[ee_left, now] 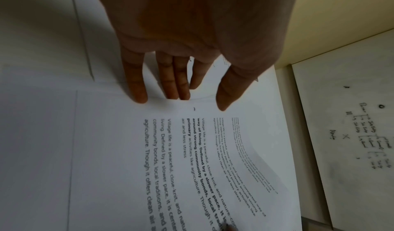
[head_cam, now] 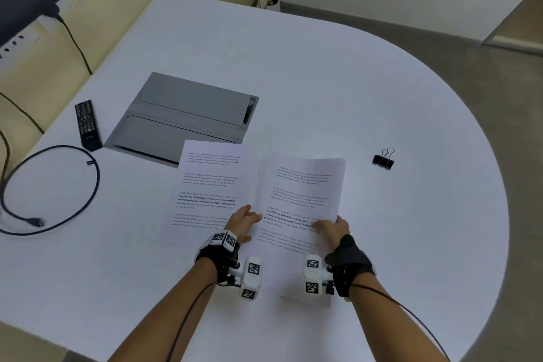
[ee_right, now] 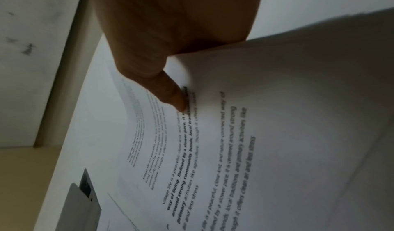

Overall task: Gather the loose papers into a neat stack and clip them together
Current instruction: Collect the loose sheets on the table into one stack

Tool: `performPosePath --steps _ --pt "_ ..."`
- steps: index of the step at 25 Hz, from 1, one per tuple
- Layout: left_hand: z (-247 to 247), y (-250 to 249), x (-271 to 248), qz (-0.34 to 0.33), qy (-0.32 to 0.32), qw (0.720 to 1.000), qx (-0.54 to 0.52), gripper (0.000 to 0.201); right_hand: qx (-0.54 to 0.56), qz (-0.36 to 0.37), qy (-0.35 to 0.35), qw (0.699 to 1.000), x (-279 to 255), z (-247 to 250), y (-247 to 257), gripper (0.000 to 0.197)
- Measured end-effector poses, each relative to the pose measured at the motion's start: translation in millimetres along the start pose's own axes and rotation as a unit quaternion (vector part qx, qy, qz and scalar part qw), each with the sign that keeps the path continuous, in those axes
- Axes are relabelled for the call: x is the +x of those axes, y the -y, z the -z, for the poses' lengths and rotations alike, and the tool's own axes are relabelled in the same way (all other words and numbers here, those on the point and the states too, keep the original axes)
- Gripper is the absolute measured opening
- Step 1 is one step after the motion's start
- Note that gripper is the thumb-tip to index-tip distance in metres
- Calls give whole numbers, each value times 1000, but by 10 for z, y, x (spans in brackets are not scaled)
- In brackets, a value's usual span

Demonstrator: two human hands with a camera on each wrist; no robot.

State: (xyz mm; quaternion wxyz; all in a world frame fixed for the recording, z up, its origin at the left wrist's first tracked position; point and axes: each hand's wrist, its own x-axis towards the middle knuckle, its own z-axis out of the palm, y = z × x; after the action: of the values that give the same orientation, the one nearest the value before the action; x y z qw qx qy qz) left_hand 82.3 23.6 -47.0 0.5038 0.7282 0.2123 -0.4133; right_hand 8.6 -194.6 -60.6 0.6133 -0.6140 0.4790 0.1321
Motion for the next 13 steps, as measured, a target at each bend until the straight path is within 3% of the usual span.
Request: performPosePath --steps 3,6,9,13 --pt "69 49 18 -8 -11 1000 -17 59 -23 62 2 998 -14 41 -26 31" --pt "238 118 31 -35 -76 994 -64 44 -6 118 27 993 -74 141 23 32" --pt "523 139 36 -69 -169 980 -80 33 85 120 45 988 -161 226 117 30" --pt "1006 94 123 -79 -270 959 -16 37 169 82 64 980 -94 176 257 34"
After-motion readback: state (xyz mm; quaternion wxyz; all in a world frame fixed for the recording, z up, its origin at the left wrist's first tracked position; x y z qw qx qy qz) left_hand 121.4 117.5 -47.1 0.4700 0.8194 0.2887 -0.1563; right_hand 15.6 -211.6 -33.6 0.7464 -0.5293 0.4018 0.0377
